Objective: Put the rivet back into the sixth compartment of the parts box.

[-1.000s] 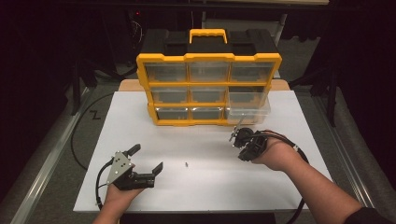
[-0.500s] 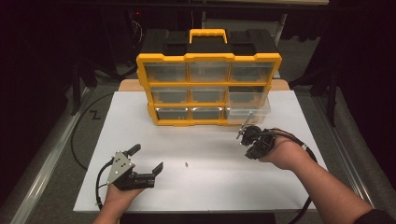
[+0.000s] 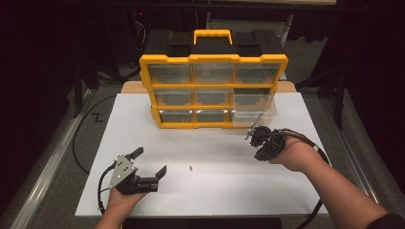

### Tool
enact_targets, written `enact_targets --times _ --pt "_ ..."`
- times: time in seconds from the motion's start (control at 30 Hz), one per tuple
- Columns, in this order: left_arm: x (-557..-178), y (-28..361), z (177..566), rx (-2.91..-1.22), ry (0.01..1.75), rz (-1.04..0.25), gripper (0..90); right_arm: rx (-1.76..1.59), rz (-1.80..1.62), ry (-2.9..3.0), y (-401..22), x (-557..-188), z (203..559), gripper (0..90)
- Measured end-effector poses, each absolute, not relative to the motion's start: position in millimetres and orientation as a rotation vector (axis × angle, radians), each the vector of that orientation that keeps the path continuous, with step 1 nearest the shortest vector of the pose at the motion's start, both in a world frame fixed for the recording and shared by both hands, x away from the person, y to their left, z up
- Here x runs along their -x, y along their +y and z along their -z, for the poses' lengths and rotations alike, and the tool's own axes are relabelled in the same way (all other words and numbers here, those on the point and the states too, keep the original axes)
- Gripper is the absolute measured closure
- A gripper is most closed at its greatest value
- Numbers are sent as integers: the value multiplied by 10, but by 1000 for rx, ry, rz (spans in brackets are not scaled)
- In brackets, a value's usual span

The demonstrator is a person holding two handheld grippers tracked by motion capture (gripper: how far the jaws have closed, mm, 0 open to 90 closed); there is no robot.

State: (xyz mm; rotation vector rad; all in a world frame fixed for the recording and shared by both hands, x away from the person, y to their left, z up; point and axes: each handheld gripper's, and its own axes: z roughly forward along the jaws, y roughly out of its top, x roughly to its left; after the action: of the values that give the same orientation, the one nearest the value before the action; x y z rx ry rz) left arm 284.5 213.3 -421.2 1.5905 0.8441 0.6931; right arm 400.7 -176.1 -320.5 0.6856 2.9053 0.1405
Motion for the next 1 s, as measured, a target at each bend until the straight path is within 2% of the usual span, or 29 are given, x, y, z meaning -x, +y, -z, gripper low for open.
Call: enact_targets --times 1.0 --pt "-2844 2139 4209 -1584 845 -692 4 -701 -145 2882 -1799 -4081 2774 847"
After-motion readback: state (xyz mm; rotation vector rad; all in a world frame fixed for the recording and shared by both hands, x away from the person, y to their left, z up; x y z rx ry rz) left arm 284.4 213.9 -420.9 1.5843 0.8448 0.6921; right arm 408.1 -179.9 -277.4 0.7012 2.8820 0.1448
